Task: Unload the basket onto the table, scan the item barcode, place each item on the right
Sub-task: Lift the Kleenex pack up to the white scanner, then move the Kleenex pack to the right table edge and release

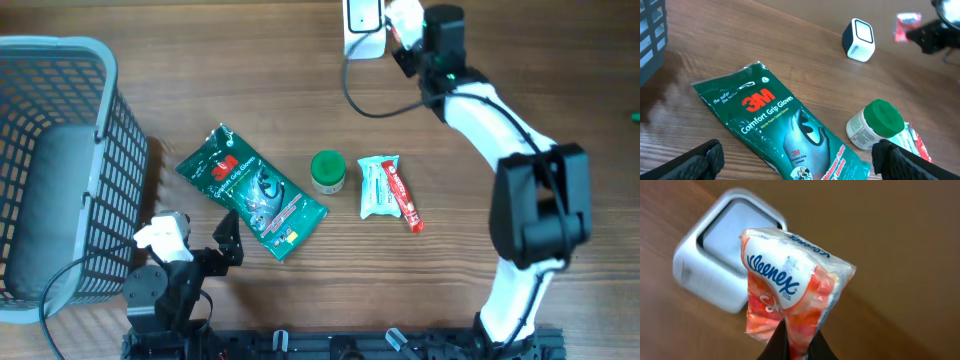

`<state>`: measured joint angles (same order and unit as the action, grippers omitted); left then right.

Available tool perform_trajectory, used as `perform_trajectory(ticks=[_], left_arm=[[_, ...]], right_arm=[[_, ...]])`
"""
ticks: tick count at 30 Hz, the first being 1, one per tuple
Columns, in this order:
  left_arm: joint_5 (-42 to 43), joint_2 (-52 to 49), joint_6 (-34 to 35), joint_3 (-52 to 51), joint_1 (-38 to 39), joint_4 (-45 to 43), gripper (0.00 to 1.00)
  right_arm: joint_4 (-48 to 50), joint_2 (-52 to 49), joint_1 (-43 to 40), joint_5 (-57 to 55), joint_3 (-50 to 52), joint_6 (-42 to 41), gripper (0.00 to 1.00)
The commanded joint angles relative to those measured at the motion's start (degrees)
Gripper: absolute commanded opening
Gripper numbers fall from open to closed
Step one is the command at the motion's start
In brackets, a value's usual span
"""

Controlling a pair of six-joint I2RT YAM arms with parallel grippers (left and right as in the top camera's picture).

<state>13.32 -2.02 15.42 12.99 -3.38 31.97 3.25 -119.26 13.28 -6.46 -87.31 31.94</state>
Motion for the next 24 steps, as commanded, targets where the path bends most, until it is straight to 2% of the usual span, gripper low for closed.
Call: perform_trajectory(ticks=[1, 4, 7, 13, 17, 24], left_arm=[[-0.3, 0.2, 0.5, -0.4, 0.3, -0.2, 1.0], [-0.3, 0.2, 0.5, -0.4, 0.3, -0.2, 1.0], [-0.3, 0.2, 0.5, -0.4, 0.3, -0.2, 1.0], [-0.3, 0.2, 0.5, -0.4, 0.3, -0.2, 1.0], [-0.3, 0.2, 0.5, -0.4, 0.3, -0.2, 1.0], [-0.3, 0.2, 0.5, -0.4, 0.3, -0.2, 1.0]], right_arm=[[-1.5, -7.5, 2.3, -4.1, -11.3, 6.4, 0.04], [-1.4, -14.0, 3.5, -8.4, -18.1, 11.1, 0.04], [-1.4, -17.3, 4.2, -11.7, -20.0, 14.7, 0.04], [-0.5, -17.5, 4.6, -11.9, -21.1, 14.1, 0.04], [-2.1, -16.8, 4.0, -16.6, -21.6, 12.9, 0.04], [-13.6, -10.4, -8.9, -18.9, -21.6, 3.7, 0.04]])
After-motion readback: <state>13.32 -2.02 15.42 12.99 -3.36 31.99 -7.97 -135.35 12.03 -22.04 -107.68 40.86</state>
